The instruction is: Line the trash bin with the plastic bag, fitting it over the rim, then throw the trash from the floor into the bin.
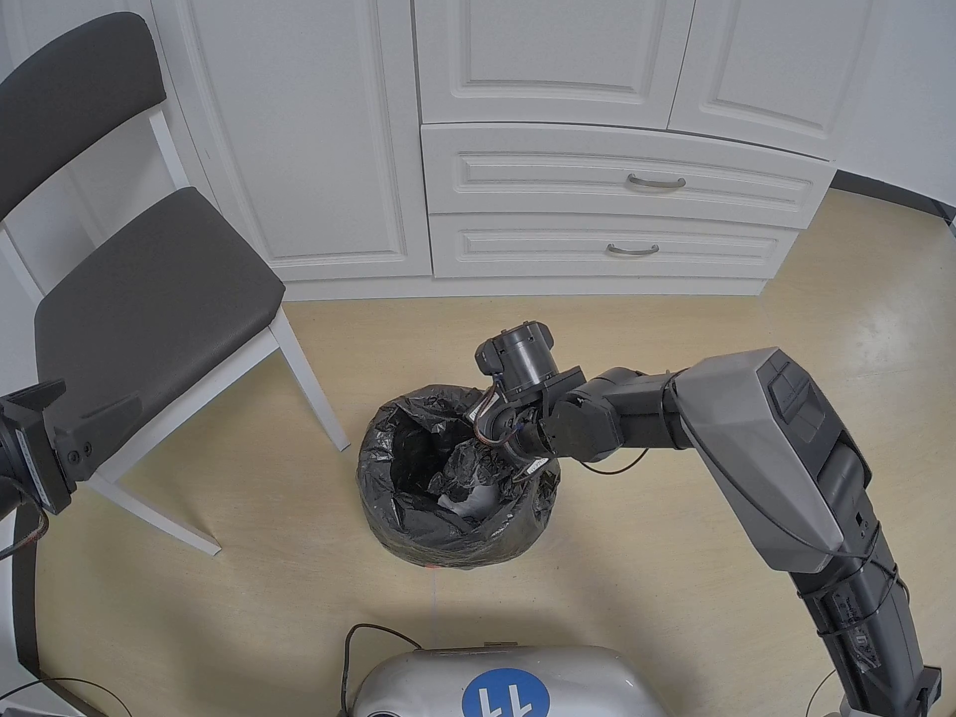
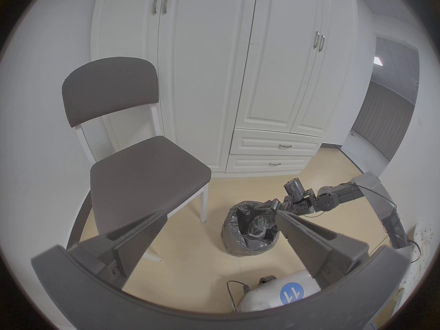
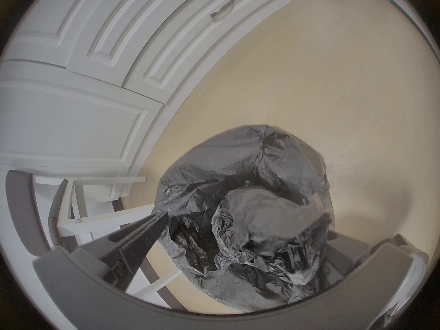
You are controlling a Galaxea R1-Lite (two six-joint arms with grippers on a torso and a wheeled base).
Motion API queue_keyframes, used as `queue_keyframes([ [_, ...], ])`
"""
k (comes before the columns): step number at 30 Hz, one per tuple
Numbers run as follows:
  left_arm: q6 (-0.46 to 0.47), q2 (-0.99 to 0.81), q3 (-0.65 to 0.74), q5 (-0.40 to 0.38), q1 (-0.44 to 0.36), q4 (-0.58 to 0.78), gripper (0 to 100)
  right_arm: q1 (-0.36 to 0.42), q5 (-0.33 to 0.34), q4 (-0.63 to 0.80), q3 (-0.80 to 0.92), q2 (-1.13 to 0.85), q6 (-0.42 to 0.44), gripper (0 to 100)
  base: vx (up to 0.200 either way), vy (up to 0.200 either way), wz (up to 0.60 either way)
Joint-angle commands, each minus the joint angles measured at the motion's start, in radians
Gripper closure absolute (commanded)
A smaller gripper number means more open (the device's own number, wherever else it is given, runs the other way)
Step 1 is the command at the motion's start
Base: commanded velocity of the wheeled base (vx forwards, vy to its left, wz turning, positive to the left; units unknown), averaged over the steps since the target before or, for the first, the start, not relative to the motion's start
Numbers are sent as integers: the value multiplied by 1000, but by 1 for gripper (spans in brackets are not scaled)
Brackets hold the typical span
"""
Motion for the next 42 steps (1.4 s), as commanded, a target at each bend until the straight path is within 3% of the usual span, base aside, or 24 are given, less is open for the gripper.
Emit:
queue_keyframes([
  [1, 2, -6, 2, 0, 1, 2, 0, 5, -20, 15, 0, -79, -11, 0, 0, 0, 0],
  [15, 2, -9, 5, -1, 1, 0, 0, 37, -68, 99, 0, -258, -37, 0, 0, 0, 0],
  [18, 2, -9, 6, -1, 1, 0, 0, 37, -106, 116, 5, -293, -92, 0, 0, 0, 0],
  [19, 0, -9, 8, -1, 1, 0, 0, 37, -186, 156, 87, -379, -217, 0, 0, 0, 0],
  [21, 2, -9, 8, -1, 1, 0, 0, 37, -255, 164, 195, -479, -315, 0, 0, 0, 0],
  [23, 0, -8, 16, -1, -1, 0, 0, 31, -282, 150, 365, -631, -415, 0, 0, 0, 0],
  [24, 0, -8, 19, -1, -1, 0, 0, 30, -281, 147, 390, -654, -428, 0, 0, 0, 0],
  [27, 2, -2, 49, 0, 1, -1, 0, -20, -227, -7, 701, -893, -602, 0, 0, 0, 0],
  [28, 2, -2, 51, 0, 1, -1, 0, -27, -223, -28, 727, -910, -617, 0, 0, 0, 0],
  [29, -1, -3, 55, 0, 15, -11, 0, -64, -203, -189, 888, -1011, -727, 0, 0, 0, 0],
  [30, -1, -5, 57, -1, 22, -15, 0, -76, -197, -241, 940, -1042, -773, 0, 0, 0, 0],
  [33, 36, -5, 83, -3, 64, -49, 0, -167, -151, -490, 1201, -1192, -1059, 0, 0, 0, 0],
  [34, 36, -5, 83, -3, 64, -49, 0, -167, -151, -490, 1201, -1192, -1059, 0, 0, 0, 0],
  [35, 82, -6, 106, -3, 110, -90, 0, -233, -86, -620, 1354, -1286, -1241, 0, 0, 0, 0],
  [37, 111, -12, 134, -7, 171, -129, 0, -294, -48, -695, 1445, -1353, -1315, 0, 0, 0, 0],
  [42, 131, -95, 195, -23, 242, -164, 0, -357, -42, -723, 1578, -1538, -1306, 0, 0, 0, 0],
])
